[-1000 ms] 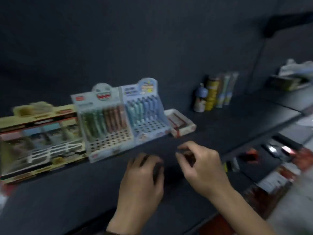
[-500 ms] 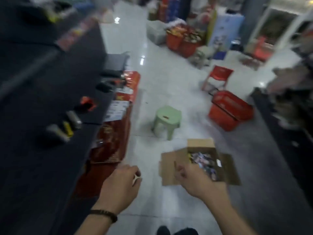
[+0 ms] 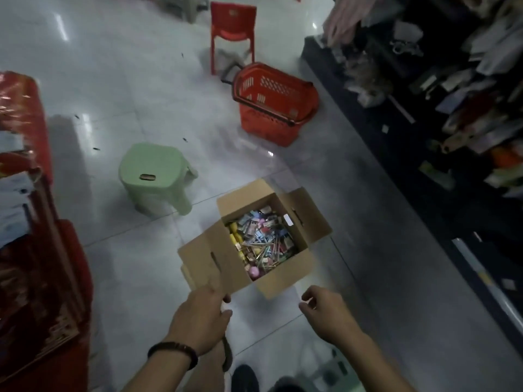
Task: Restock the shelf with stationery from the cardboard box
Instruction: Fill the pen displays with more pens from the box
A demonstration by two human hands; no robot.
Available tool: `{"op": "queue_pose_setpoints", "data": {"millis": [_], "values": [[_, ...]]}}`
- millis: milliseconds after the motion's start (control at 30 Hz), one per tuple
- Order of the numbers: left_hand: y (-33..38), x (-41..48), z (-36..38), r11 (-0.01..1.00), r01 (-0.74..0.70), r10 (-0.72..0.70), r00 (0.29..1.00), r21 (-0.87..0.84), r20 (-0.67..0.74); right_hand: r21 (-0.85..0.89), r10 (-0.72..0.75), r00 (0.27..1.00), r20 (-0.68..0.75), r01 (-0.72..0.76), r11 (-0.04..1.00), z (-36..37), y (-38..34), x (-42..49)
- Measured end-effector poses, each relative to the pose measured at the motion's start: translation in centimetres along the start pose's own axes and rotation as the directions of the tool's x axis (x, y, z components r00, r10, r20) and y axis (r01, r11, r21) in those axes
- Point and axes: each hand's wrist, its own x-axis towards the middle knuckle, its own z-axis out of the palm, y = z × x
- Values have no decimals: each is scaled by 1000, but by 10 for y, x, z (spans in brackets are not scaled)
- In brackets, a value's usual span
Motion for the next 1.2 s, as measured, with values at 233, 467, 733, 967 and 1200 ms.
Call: {"op": "queue_pose_setpoints", "data": {"millis": [233, 467, 733, 967, 1200], "values": [[-30, 217, 105, 998, -67, 66, 995, 16, 69, 184, 124, 992, 11, -124, 975, 76, 14, 240], [-59, 414, 244, 997, 48, -43, 997, 67, -72, 382, 367, 928, 57, -360, 851, 205, 55, 502], [-101, 475, 344, 979, 196, -178, 957, 55, -228, 360, 586, 810, 29, -555, 750, 301, 61, 616], [-106, 476, 356, 976, 207, -184, 946, 62, -268, 677, 607, 790, 90, -495, 545, 324, 60, 643], [-93, 483, 359, 965, 255, -230, 938, 67, -260, 785, 598, 748, 288, -542, 301, 306, 71, 651]]}}
